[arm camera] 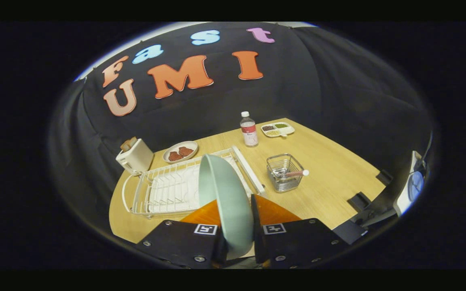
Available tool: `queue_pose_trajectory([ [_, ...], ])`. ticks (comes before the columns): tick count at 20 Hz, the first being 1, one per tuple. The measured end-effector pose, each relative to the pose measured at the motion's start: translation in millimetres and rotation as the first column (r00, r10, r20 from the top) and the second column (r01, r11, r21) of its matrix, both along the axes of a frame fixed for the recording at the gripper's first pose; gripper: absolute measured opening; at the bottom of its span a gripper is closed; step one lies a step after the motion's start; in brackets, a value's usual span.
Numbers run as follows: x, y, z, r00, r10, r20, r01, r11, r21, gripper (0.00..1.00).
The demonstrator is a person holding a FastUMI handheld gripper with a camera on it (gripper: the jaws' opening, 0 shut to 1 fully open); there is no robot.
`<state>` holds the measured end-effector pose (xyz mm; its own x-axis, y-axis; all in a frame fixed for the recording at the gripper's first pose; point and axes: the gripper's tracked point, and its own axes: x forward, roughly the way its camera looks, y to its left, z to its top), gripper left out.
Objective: Take the plate from the dish rack, then take the spoon from the basket and place it into the plate.
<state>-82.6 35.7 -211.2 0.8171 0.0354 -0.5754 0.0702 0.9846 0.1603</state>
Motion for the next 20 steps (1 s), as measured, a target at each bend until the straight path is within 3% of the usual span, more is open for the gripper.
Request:
queue_pose_trajectory([
  [12, -45.9, 31.7, -83.8, 0.982, 0.038, -0.183, 0.006, 0.972, 0.235, 0.27],
  [20, -51.9, 45.0, -117.1, 0.958, 0.055, -0.283, 0.032, 0.956, 0.293, 0.27],
])
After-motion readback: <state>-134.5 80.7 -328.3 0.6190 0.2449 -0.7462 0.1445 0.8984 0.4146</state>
